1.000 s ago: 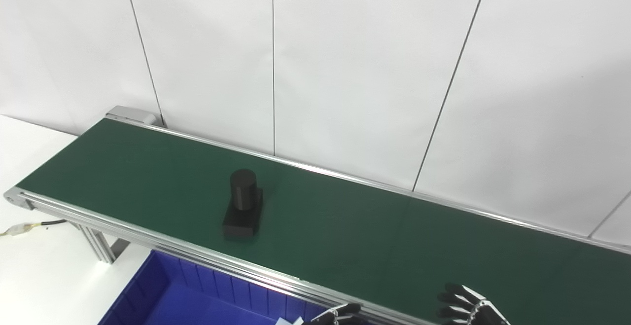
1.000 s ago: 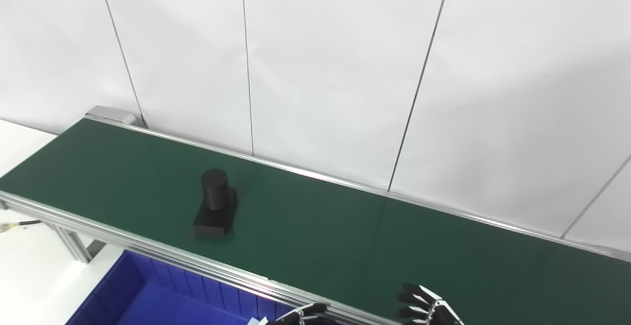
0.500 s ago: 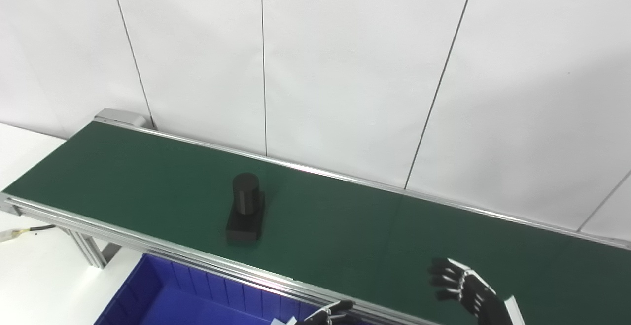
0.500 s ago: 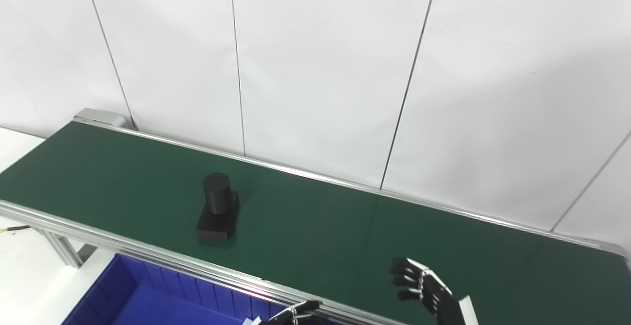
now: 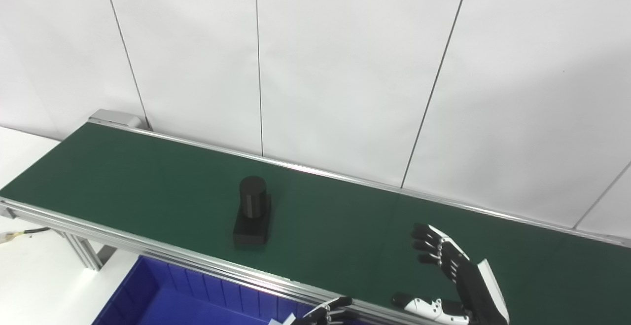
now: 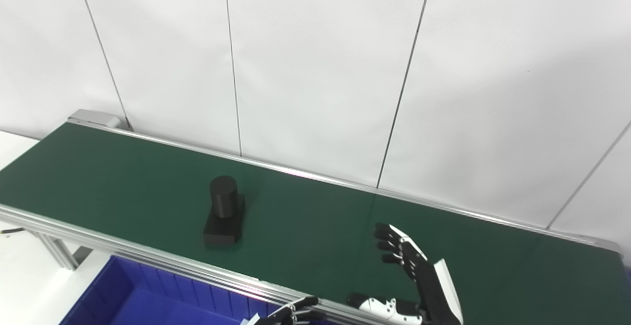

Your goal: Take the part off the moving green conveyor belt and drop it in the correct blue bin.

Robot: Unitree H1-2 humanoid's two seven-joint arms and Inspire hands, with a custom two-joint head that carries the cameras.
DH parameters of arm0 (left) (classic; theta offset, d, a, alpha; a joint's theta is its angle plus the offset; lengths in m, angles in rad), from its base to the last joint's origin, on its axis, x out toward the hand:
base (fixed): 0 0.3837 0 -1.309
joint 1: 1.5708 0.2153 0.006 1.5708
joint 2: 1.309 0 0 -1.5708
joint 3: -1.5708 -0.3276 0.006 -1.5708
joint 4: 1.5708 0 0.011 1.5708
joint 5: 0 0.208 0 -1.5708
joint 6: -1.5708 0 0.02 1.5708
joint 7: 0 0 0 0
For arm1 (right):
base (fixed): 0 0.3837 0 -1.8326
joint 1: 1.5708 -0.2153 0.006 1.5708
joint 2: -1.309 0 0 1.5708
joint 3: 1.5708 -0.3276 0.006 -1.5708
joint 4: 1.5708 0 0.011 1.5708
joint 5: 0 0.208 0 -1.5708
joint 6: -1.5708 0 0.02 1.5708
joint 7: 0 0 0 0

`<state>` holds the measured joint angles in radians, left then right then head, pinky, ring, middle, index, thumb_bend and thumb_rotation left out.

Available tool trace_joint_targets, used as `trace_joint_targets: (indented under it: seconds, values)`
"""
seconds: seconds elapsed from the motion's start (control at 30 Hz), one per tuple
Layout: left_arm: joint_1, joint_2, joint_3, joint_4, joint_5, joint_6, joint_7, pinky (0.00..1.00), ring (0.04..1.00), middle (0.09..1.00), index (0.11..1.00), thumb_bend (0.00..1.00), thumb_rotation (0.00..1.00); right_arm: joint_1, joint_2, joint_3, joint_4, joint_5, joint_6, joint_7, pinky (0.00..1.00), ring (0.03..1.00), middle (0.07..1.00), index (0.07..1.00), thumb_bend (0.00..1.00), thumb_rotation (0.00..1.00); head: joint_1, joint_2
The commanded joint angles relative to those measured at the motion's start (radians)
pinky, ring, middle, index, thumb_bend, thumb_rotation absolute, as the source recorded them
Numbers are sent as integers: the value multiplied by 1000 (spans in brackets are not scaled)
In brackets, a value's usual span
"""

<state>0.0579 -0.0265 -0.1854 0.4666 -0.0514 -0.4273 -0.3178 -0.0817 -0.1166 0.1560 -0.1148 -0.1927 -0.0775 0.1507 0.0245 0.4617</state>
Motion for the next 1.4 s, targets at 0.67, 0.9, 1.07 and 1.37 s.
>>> trace_joint_targets:
  seconds: [0.67, 0.9, 1.07, 1.37]
  values:
    - [14, 4, -13, -73, 12, -26, 13, 677, 770, 821, 896, 916, 465, -276, 71, 58, 321, -55, -35, -32, 725, 784, 813, 829, 738, 265, 3, 7]
    - [10, 3, -14, -70, 1, -22, 9, 697, 790, 831, 891, 907, 453, -349, 79, 76, 433, -88, -75, -61, 712, 779, 807, 825, 747, 252, 8, 5]
    - [11, -2, -14, -68, 3, -28, 15, 691, 785, 827, 889, 908, 444, -406, 84, 89, 533, -112, -94, -79, 726, 786, 803, 821, 772, 262, 16, 4]
    - [11, -6, -19, -69, 6, -30, 16, 697, 787, 832, 896, 885, 429, -467, 102, 89, 668, -96, -150, -92, 716, 789, 813, 816, 817, 238, 25, 2]
